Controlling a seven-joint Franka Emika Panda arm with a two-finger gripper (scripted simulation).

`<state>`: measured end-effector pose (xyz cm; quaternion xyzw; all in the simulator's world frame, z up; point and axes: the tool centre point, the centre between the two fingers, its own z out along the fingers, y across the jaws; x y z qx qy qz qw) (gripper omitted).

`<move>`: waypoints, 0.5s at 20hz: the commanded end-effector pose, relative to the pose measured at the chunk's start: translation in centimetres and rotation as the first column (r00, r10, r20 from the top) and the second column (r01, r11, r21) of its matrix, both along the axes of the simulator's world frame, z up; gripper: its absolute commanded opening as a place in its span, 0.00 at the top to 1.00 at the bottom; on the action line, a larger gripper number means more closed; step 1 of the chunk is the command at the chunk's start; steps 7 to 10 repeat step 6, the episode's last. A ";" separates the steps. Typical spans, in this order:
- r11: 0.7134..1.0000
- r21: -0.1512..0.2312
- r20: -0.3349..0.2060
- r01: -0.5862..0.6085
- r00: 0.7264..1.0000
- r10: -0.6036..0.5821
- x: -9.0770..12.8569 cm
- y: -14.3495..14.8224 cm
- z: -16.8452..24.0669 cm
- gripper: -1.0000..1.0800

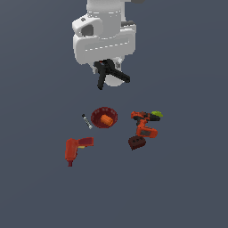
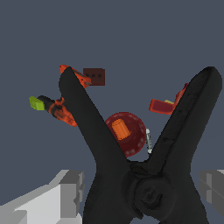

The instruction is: Pick up a designated object from a clutter of objects.

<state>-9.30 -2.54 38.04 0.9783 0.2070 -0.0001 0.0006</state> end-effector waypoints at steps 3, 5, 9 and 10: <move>1.000 0.001 0.000 0.000 1.000 0.000 -0.4 0.5 1.2 1.00; 1.000 0.001 0.000 0.000 1.000 0.000 -0.4 0.5 1.4 1.00; 1.000 0.001 0.000 0.000 1.000 0.000 -0.4 0.6 1.5 1.00; 1.000 0.001 0.000 0.000 1.000 0.000 -0.4 0.6 1.5 1.00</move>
